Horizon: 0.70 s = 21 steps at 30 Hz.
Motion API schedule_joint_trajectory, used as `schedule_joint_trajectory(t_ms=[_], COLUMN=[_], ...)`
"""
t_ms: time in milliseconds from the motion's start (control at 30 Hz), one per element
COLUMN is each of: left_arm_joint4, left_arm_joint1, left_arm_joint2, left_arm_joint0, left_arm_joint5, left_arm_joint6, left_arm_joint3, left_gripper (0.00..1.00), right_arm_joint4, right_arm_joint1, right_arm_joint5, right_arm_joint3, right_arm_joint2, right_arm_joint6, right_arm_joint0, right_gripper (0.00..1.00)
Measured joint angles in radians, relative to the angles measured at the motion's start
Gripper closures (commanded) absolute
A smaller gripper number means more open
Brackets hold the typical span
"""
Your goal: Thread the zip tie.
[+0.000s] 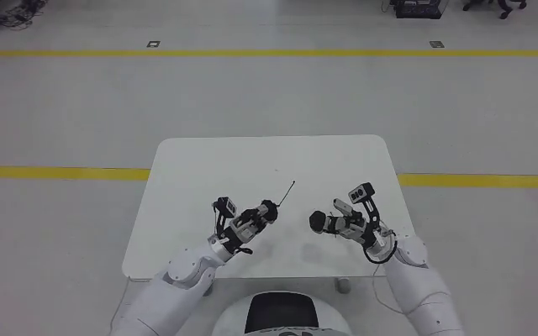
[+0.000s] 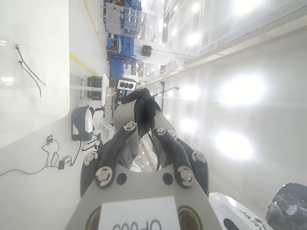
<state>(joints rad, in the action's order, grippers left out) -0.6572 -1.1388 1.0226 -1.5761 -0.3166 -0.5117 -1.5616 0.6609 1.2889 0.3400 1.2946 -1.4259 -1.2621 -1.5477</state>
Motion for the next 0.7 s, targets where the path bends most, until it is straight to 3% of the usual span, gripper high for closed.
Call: schedule_joint_trajectory(t_ms=[100,167,300,400,700], left_arm_joint4=[-0.003,-0.033,-0.156,-0.215,-0.265], left_arm_joint1=[0.000,-0.004,-0.018,-0.031,-0.078], left_arm_joint2=[0.000,-0.006,-0.028,-0.040,-0.048], left_arm_joint0=[0.000,0.000,0.011,0.021,0.047], left_arm_joint5=[0.000,-0.005,-0.024,-0.024,-0.023], left_arm_joint6=[0.002,0.005,-0.067,-0.109,-0.212], left_arm_joint3=[0.000,-0.001,0.025,0.057,0.120], left_gripper=[1.00,1.00,1.00,1.00,1.00], right_arm_joint4=[0.003,0.036,0.239,0.357,0.481], right_arm_joint1=[0.001,0.003,0.012,0.016,0.008], right_arm_joint5=[-0.003,-0.033,-0.145,-0.194,-0.195], right_arm_joint3=[0.001,-0.002,-0.095,-0.148,-0.208], right_arm_joint2=[0.002,0.014,0.055,0.108,0.235], right_arm_joint6=[0.002,0.002,-0.131,-0.133,-0.128], right_arm_joint0=[-0.001,-0.001,0.035,0.064,0.109], right_gripper=[0.00,0.00,0.00,0.00,0.00])
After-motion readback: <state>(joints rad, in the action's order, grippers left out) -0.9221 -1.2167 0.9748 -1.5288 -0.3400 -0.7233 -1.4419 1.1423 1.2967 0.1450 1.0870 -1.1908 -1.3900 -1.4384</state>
